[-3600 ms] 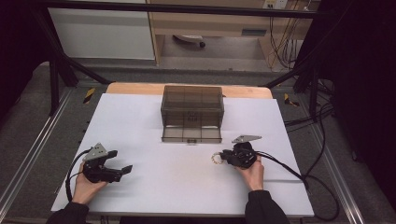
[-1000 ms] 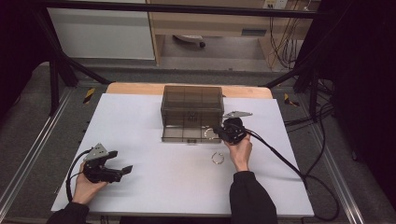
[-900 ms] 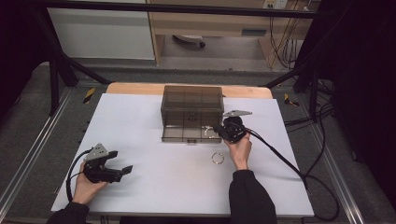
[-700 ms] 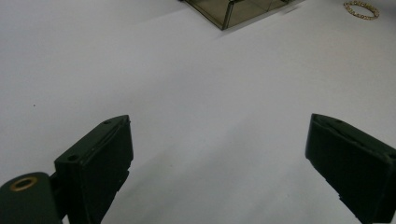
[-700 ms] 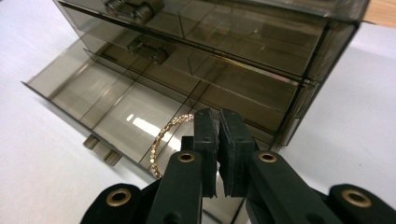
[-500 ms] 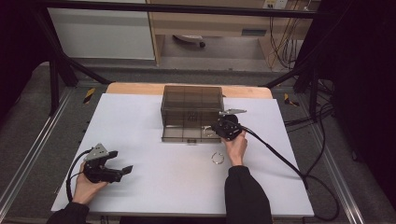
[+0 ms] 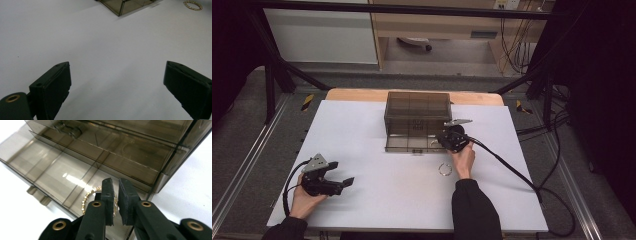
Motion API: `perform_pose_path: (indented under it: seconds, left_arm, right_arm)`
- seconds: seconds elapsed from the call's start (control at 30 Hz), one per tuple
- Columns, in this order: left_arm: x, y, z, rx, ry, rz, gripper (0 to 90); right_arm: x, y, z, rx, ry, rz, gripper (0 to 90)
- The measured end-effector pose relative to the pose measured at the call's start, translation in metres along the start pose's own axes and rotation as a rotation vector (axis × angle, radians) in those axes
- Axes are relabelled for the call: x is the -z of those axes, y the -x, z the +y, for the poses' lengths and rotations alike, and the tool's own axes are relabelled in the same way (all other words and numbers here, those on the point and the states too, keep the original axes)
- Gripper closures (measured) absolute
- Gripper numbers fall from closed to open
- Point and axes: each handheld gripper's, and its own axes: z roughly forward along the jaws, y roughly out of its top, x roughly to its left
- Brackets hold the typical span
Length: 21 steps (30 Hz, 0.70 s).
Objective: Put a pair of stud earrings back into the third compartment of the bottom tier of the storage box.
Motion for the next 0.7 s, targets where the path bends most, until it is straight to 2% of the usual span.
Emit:
perform_pose_path:
  seconds: [0.23,0.27,0.3,0.37,0.4,0.5,0.63,0.7]
  left_arm:
    - [0.000,0.000,0.000,0.000,0.001,0.001,7.4]
    - [0.000,0.000,0.000,0.000,0.001,0.001,7.4]
    - [0.000,0.000,0.000,0.000,0.002,0.002,7.4]
    - [0.000,0.000,0.000,0.000,0.001,0.002,7.4]
    - [0.000,0.000,0.000,-0.001,0.000,0.004,7.4]
    - [0.000,0.000,0.000,-0.001,0.001,0.005,7.4]
    - [0.000,0.000,0.000,0.001,-0.001,0.005,7.4]
    - [0.000,0.000,0.000,0.001,0.000,0.005,7.4]
  right_arm:
    - [0.019,-0.003,0.004,0.037,0.038,0.011,66.6]
    - [0.019,-0.003,0.004,0.037,0.038,0.011,66.6]
    - [0.026,-0.004,0.004,0.048,0.046,0.017,60.2]
    - [0.030,-0.005,0.004,0.055,0.051,0.021,57.2]
    - [0.037,-0.007,0.005,0.058,0.066,0.030,49.0]
    - [0.048,-0.009,0.004,0.068,0.087,0.048,39.0]
    - [0.061,-0.011,0.001,0.086,0.095,0.057,23.8]
    - [0.067,-0.011,-0.002,0.090,0.089,0.061,19.7]
